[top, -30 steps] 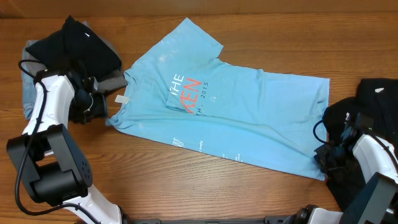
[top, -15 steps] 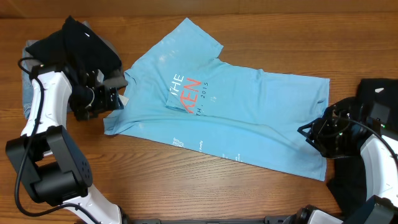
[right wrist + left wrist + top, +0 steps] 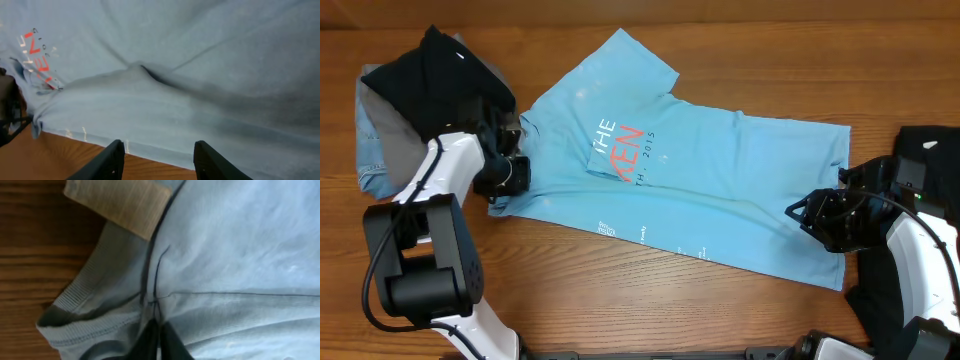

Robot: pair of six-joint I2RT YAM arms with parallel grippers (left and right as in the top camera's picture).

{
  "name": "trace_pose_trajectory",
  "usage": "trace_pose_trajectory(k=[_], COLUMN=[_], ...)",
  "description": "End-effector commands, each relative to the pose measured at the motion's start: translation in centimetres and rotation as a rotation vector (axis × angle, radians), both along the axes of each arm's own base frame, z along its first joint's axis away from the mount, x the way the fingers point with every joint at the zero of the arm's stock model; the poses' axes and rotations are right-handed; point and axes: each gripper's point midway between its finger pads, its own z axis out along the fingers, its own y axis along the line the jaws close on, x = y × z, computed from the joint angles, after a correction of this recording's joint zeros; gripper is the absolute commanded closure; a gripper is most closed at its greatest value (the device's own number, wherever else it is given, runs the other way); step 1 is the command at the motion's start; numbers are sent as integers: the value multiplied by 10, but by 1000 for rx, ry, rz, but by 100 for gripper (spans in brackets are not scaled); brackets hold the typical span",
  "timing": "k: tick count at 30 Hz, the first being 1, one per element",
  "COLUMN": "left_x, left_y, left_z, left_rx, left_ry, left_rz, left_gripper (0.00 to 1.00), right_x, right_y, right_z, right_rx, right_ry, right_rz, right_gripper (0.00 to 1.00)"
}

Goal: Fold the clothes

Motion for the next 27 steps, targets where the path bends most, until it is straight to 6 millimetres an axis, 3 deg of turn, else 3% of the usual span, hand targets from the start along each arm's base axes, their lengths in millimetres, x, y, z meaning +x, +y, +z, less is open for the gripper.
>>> trace_pose_trajectory(k=[1,5,9,12,14,16,19,24,27], left_x=[-5,11,35,42,43,36,31,29,21], left_y=[35,49,39,33,26,10,9,-6,-16], left_z=[4,13,21,22,23,22,21,22,23], left_rx=[173,172,101,63,29,-53,-59,-127,-177], left_ry=[20,-39,-125,-157,-162,-134,-112,-105,-70], left_rz=[100,193,181,175,144,92,89,73,72], left_gripper=[96,96,70,76,75,52,37,39,44], right_x=[5,5,4,3,2,-4,-13,-6,9], right_y=[-5,-6,-14,-18,-20,-32,-50,-51,-36], right_z=[6,6,2,0,-2,-10,-23,-33,-26], right_rx=[-33,-38,-82,-101,-113,-168,-245,-235,-169], right_ry=[-18,-16,7,24,31,95,193,185,78], right_rz=[-11,-13,-43,-67,-69,-131,-267,-280,-153], right_gripper=[51,51,51,51,49,48,44,41,41])
